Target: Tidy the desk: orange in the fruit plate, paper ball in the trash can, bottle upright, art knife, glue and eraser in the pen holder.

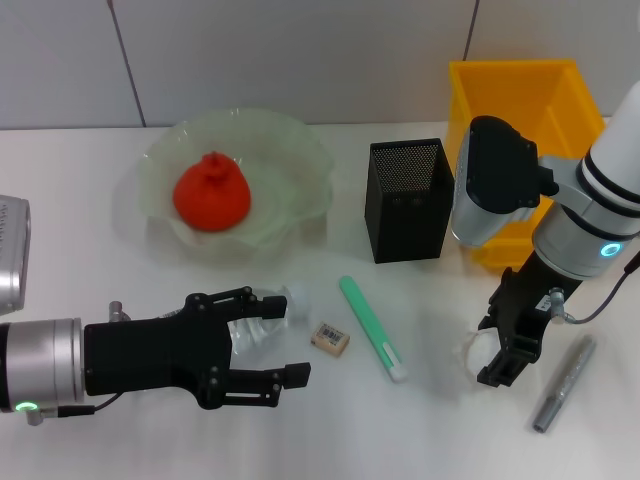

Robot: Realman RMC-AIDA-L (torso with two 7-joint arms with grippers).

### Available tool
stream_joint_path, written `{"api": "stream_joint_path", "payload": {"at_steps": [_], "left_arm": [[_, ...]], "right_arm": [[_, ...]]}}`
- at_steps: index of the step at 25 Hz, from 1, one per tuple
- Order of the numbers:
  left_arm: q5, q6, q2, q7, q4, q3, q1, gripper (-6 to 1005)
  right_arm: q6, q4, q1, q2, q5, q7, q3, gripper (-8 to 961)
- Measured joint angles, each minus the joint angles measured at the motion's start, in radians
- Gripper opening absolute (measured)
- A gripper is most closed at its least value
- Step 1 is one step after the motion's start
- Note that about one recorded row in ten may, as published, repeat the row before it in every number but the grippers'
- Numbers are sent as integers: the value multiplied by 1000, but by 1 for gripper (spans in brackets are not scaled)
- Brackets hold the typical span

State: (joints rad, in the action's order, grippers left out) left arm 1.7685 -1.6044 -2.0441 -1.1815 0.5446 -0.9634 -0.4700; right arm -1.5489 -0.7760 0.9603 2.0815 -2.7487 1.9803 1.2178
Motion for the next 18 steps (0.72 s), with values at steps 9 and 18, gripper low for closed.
{"api": "stream_joint_path", "payload": {"at_steps": [9,18], "left_arm": [[-1,7,-2,0,0,0,0,840],[-4,13,-2,0,0,0,1,837]], "right_arm": [[-31,-45,-3,-5,2,0,-20,608],[-216,-367,-22,-21,5,5,-270,573]]}}
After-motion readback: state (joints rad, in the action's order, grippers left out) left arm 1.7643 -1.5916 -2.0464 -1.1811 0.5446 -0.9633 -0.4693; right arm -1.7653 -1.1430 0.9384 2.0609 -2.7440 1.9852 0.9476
